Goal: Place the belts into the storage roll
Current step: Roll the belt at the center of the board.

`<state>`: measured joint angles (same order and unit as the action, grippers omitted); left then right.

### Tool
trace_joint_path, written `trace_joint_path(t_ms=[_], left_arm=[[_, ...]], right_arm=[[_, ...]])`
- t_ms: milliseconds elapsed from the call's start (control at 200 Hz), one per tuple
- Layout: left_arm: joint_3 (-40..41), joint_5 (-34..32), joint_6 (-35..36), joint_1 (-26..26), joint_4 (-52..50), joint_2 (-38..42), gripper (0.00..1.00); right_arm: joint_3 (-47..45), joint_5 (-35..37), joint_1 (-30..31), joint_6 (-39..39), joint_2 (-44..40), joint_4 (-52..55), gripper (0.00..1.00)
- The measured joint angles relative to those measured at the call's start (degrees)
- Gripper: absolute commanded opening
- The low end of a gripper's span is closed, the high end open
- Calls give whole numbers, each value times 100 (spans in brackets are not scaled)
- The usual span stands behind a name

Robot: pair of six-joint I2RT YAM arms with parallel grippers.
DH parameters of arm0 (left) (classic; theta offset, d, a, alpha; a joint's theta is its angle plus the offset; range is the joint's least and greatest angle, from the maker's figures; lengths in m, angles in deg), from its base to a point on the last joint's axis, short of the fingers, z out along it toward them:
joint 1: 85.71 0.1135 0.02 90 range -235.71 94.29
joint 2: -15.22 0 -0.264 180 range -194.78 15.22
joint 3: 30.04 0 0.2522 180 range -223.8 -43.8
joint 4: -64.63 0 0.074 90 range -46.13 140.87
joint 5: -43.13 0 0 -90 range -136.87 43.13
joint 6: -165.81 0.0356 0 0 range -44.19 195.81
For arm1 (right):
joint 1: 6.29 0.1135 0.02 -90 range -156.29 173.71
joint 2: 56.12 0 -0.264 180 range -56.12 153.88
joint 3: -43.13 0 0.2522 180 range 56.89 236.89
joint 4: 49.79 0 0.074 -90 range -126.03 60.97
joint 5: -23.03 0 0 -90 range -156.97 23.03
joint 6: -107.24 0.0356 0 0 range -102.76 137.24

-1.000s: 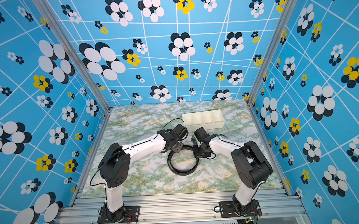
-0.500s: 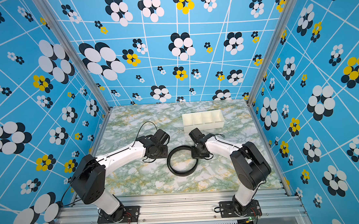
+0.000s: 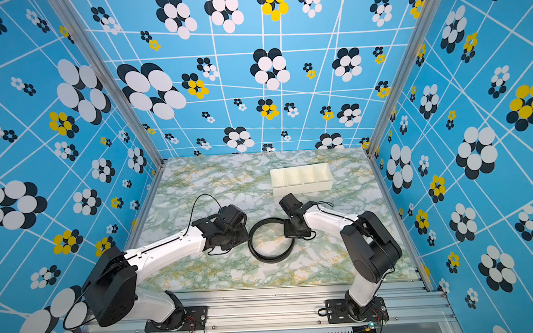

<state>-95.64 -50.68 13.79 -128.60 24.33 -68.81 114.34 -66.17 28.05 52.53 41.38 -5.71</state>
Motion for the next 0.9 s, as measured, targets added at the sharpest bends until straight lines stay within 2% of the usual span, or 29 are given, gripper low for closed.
trace_joint_path(t_ms=[295, 470, 505, 550, 595, 610, 660, 784, 899], left_arm=[[4, 87, -317, -208, 457, -669, 54], [2, 81, -251, -251, 516, -925, 47], [-4, 79, -225, -251, 503, -997, 45], [-20, 57, -179, -251, 459, -1082, 44], [-83, 26, -114, -251, 411, -1128, 44], [-111, 7, -81, -251, 402, -1143, 40], [-210, -39, 13, -251, 323, -1196, 39], [-527, -118, 262, -251, 35, -1425, 37], [-857, -136, 507, -251, -225, -1698, 35]], right_arm=[[-55, 0, 11, 37, -4, -114, 0], [-170, -13, 11, 76, -81, -251, 1], [-181, -24, 11, 85, -92, -267, 4], [-201, -46, 11, 103, -103, -286, 13], [-256, -72, 13, 136, -144, -341, 31], [-280, -83, 13, 162, -164, -354, 37], [-367, -136, 15, 186, -249, -407, 47], [-560, -157, 15, 286, -699, -413, 59], [-566, -129, 13, 310, -1239, -417, 61]])
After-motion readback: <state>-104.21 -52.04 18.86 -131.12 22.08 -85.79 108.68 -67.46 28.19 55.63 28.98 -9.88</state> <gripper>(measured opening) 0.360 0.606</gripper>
